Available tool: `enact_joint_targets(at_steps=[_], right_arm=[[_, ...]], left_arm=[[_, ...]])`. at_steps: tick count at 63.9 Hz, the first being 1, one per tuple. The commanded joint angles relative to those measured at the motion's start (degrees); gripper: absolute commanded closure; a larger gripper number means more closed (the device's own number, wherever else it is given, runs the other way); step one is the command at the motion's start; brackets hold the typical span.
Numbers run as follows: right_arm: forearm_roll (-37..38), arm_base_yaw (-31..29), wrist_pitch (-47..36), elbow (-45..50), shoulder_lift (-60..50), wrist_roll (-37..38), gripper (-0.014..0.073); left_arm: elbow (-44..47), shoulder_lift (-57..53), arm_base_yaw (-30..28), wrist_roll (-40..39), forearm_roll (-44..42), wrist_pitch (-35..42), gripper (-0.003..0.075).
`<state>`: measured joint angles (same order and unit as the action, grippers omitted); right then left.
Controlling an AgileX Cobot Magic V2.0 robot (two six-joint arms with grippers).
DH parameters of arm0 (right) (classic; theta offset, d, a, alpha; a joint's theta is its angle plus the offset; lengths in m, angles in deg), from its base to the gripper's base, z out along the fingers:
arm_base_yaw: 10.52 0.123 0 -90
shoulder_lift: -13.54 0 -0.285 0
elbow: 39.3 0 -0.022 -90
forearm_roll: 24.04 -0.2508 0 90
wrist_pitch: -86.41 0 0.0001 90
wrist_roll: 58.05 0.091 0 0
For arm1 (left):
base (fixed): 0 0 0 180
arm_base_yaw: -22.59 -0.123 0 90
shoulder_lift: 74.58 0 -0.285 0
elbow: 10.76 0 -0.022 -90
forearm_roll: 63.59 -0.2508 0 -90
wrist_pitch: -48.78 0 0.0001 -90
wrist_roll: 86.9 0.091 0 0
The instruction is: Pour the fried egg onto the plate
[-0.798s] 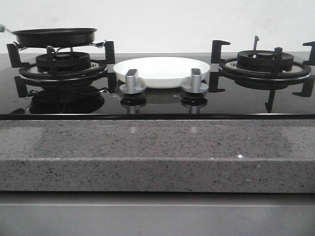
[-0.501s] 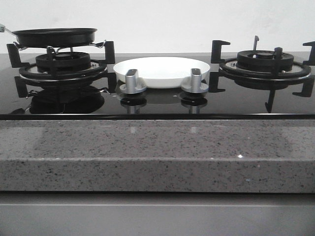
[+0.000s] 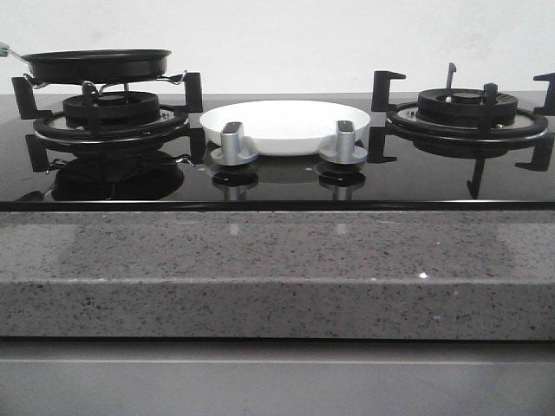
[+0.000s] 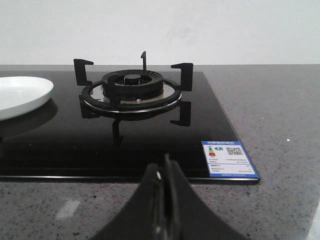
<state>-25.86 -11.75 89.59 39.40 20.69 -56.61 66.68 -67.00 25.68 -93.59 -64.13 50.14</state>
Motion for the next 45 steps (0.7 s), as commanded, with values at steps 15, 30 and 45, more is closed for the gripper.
enact_joint_targets(at_steps=[15,30,45], right_arm=[[-0.78,-0.31,-4.17,-2.03,-0.94,0.00,0.0663],[-1.05,-0.31,4.84,-14.21,-0.42,0.00,0.0663],[-1.05,-0.31,12.22,-29.82,7.40,0.00,0.0663]], left_arm=[[-2.96,-0.96,-0.24,-0.55,-0.01,6.23,0.0741],[-15.58,1.10,-0.24,-0.55,-0.01,-3.73,0.0741],[-30.82,10.44,-0.24,-0.55,-0.01,-15.49,0.0741]])
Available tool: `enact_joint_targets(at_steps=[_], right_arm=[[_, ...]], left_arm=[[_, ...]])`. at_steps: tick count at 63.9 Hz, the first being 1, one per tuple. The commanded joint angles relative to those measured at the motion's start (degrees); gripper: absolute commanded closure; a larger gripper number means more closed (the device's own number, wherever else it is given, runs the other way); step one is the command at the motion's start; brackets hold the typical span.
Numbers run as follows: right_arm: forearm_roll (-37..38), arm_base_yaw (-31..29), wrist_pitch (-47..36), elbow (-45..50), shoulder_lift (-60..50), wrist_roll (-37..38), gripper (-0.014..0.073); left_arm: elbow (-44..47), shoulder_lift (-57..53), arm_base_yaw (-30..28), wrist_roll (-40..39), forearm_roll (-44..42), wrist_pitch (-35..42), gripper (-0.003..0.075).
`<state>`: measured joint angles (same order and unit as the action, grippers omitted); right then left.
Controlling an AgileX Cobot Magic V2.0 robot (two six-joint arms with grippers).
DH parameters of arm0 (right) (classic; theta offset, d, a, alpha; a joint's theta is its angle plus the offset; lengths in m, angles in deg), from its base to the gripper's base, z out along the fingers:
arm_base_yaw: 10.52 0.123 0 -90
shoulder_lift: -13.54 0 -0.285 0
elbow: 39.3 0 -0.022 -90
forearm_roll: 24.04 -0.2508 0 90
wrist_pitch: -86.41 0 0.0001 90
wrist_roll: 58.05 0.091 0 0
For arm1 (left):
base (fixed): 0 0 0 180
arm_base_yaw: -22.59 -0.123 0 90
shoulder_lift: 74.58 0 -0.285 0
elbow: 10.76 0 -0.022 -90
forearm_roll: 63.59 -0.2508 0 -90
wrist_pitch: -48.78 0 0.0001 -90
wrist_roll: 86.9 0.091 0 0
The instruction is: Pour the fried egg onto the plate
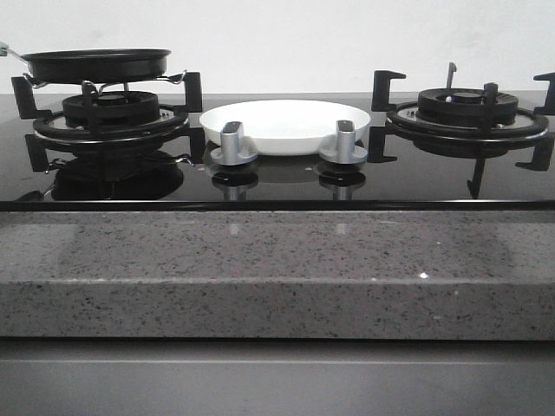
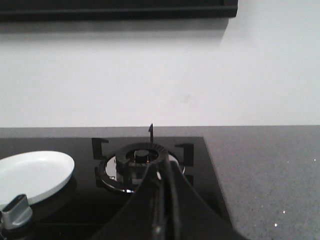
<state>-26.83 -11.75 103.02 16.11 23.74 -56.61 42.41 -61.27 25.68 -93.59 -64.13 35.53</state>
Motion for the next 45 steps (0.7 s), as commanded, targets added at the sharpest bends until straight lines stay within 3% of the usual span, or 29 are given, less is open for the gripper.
enact_joint_targets(at_steps=[1,17,45], right_arm=[[-0.08,-0.31,-0.39,-7.44,5.05,0.00,0.0663],[-0.13,-0.31,10.48,-18.75,17.04,0.00,0.0663],[-0.13,-0.31,16.64,-16.19,26.83,0.00,0.0663]], left_arm=[[-7.44,5.48,-0.24,-0.55,-0.01,-2.23,0.0741],[-19.21,18.85,-0.24,-0.55,-0.01,-15.97,0.0741],[-18.71,29.55,-0.24,-0.55,0.09,-15.77,0.0741]])
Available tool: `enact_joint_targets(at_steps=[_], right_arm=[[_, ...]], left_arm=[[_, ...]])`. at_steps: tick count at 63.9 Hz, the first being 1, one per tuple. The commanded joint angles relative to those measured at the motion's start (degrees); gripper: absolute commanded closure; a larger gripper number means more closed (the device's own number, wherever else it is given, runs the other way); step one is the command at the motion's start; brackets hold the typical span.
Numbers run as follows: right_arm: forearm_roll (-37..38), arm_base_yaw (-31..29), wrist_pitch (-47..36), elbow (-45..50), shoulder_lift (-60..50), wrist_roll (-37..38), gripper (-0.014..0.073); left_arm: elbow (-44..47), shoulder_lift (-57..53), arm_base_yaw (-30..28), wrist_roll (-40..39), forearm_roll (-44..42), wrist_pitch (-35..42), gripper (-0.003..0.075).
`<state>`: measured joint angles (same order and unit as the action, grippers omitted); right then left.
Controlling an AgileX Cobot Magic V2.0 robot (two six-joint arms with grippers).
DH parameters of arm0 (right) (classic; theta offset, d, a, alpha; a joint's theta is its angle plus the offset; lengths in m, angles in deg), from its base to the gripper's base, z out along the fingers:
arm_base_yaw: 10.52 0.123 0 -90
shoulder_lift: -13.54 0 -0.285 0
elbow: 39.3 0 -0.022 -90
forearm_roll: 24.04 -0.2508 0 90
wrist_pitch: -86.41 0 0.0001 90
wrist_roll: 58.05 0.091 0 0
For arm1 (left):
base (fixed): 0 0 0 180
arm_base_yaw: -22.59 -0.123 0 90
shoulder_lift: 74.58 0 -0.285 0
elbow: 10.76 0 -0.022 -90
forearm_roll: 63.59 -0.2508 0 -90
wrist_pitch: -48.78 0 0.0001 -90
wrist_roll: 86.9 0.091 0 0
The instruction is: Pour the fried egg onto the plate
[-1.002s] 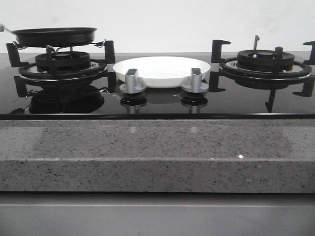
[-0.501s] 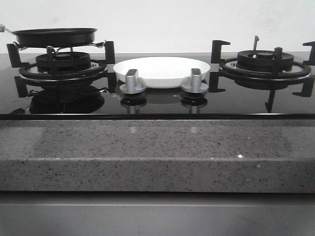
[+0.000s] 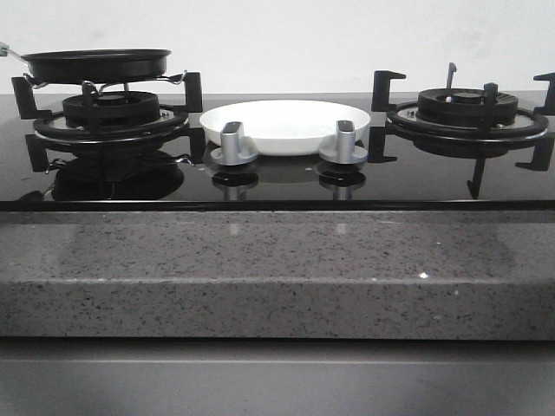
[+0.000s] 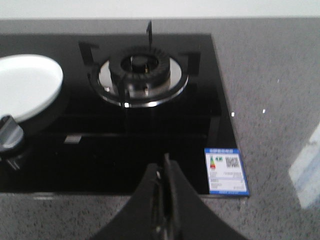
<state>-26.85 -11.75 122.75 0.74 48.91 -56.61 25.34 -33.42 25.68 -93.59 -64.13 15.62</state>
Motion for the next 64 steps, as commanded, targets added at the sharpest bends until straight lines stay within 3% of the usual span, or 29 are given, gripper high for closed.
enact_joint_targets(at_steps=[1,8,12,15,24,27,32,40,48,64], right_arm=[[-0.10,-0.31,-3.00,-0.74,1.84,0.00,0.0663],[-0.10,-0.31,-1.91,-0.50,3.39,0.00,0.0658],[-0.10,-0.31,-1.49,-0.50,4.24,0.00,0.0610],[-0.10,-0.31,-1.41,-0.50,4.90,0.00,0.0544],[-0.36,-0.31,-1.30,-0.50,7.43,0.00,0.0200],[-1.40,-0.31,-1.24,-0.50,8.17,0.00,0.0144],[-4.78,-0.04,-0.39,-1.17,10.30,-1.44,0.0130],[-12.35,2.09,3.21,-4.67,15.81,-9.71,0.0130],[-19.67,5.47,4.02,-8.96,21.64,-15.70,0.0130],[-22.02,11.72,2.53,-18.91,35.04,-17.18,0.0130]], left_arm=[[-1.64,1.89,-0.24,-0.55,0.09,4.13,0.0741],[-1.64,3.15,-0.24,-0.55,-0.02,4.47,0.0733],[-1.64,3.70,-0.24,0.41,0.09,4.61,0.0675],[-1.64,4.07,-0.11,0.57,0.10,4.61,0.0586],[-1.64,4.49,-0.11,0.66,-0.01,4.61,0.0231],[-1.64,4.49,-0.11,1.08,-0.01,4.61,0.0167],[-1.90,4.58,-0.11,4.94,1.06,4.28,0.0154],[-2.14,4.58,0.30,11.16,7.37,4.16,0.0157],[-2.14,4.58,3.11,13.96,8.45,4.16,0.0157],[-2.14,4.58,9.93,13.96,8.21,4.26,0.0157]])
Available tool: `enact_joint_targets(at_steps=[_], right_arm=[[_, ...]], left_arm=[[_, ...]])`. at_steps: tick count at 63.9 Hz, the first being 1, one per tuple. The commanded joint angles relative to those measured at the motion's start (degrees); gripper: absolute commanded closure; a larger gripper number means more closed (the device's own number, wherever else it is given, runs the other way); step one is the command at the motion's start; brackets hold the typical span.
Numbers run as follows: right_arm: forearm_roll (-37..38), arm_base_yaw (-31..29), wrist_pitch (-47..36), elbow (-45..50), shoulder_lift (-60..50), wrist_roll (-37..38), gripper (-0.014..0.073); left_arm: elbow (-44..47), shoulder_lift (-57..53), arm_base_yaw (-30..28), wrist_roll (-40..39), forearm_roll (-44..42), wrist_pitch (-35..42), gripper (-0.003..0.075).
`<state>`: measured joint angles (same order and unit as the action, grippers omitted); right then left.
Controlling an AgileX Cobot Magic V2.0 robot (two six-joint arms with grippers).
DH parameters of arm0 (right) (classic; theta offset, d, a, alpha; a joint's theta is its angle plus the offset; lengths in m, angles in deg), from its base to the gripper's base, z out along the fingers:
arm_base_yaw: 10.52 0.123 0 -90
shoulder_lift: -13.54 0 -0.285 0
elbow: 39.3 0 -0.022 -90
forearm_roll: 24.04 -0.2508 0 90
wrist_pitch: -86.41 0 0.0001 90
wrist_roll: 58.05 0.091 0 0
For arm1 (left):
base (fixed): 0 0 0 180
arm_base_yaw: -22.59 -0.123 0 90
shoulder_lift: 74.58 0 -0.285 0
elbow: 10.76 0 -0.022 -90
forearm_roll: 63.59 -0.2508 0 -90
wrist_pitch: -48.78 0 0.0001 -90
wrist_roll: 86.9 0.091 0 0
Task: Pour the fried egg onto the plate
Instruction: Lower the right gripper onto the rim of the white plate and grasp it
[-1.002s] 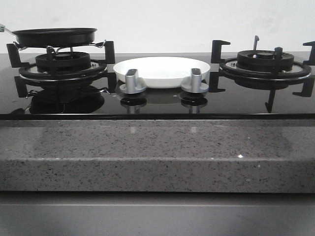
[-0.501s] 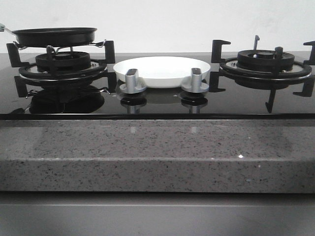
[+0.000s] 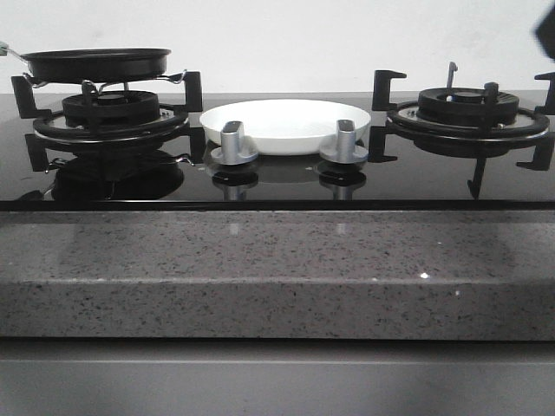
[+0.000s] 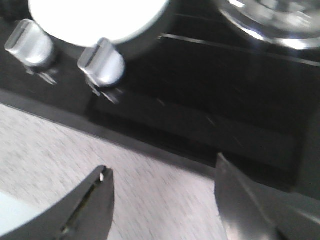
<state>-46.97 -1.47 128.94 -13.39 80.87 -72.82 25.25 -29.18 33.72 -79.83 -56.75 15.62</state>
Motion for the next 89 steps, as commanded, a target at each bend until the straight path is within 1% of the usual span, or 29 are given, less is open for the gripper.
enact_joint_targets(at_steps=[1,10,20,37,53,76,89], right_arm=[[-1.98,1.63,-3.72,-5.44,3.88,-0.97,0.0130],[-3.59,2.17,-3.26,-12.92,12.56,-0.92,0.0130],[-5.53,2.17,-0.36,-20.91,21.03,-0.92,0.0130],[-4.80,2.17,3.58,-34.42,35.03,-0.92,0.0130],[-4.09,2.17,5.17,-43.97,44.02,-0.92,0.0130],[-3.99,2.17,8.67,-51.33,51.47,-1.03,0.0135],[-3.99,2.17,9.77,-51.38,52.77,-1.75,0.0256]], left_arm=[[-2.05,0.35,2.10,0.20,0.83,4.26,0.0157],[-2.05,0.35,2.82,0.20,0.83,4.38,0.0158],[-2.05,0.35,2.82,0.20,0.83,4.38,0.0158],[-2.05,0.35,2.82,0.20,0.83,4.38,0.0158],[-2.05,0.35,2.82,0.20,0.83,4.38,0.0158],[-2.05,0.35,2.82,0.20,0.83,4.38,0.0158],[-2.05,0.35,2.82,0.20,0.83,4.38,0.0158]])
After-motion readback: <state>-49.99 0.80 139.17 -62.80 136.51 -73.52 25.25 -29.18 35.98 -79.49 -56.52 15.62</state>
